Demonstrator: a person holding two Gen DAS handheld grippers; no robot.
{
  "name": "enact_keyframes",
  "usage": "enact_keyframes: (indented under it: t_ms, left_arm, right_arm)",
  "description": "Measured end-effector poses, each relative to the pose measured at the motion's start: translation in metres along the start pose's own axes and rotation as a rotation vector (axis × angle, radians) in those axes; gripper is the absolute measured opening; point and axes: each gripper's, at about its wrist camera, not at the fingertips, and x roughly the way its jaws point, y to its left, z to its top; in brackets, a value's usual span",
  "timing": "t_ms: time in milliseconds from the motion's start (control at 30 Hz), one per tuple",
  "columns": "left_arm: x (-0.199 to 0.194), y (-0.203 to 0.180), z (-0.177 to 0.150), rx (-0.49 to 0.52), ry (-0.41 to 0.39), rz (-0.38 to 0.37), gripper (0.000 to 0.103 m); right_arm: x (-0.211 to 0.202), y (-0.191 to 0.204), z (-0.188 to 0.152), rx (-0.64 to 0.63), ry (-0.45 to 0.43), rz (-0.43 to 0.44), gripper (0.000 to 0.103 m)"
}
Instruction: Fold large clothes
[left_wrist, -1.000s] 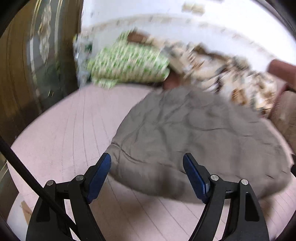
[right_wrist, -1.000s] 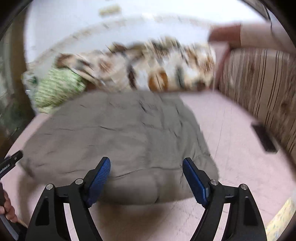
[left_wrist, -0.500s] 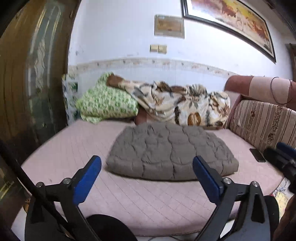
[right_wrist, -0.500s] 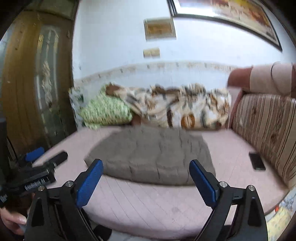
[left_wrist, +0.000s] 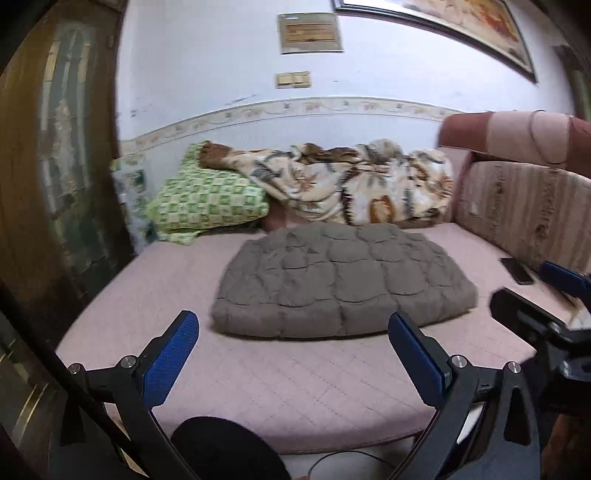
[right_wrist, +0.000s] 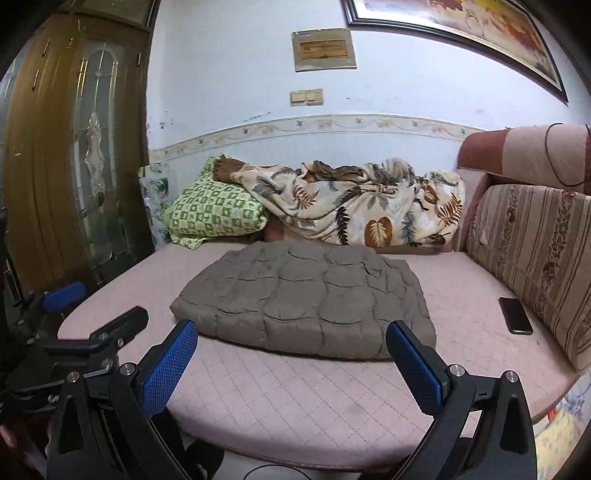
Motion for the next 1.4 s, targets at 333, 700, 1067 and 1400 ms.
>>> enact_keyframes:
  t_ms: [333,700,1067,1400]
  left_arm:
    - [0.025,0.033,-0.005,-0.122,0.040,-0.021,0.102]
    - [0.051,0.041,-0.001,-0.118,0.144,0.126,0.102]
    - [0.050,0.035,-0.003,-0.039,0.153,0.237,0.102]
    - [0.055,0.031,-0.008,-0.025,0.182,0.232,0.102]
  right_arm:
    - [0.012,-0.016,-0.005,0.030,0.026,-0.039,0.103]
    - [0.020,-0.021,-0.008,0.045,0.051,-0.053,0.103]
    - [0.019,-0.019,-0.009,0.038,0.043,-0.062,0.103]
    - [0.019,-0.017,-0.011,0.038,0.055,-0.062,0.103]
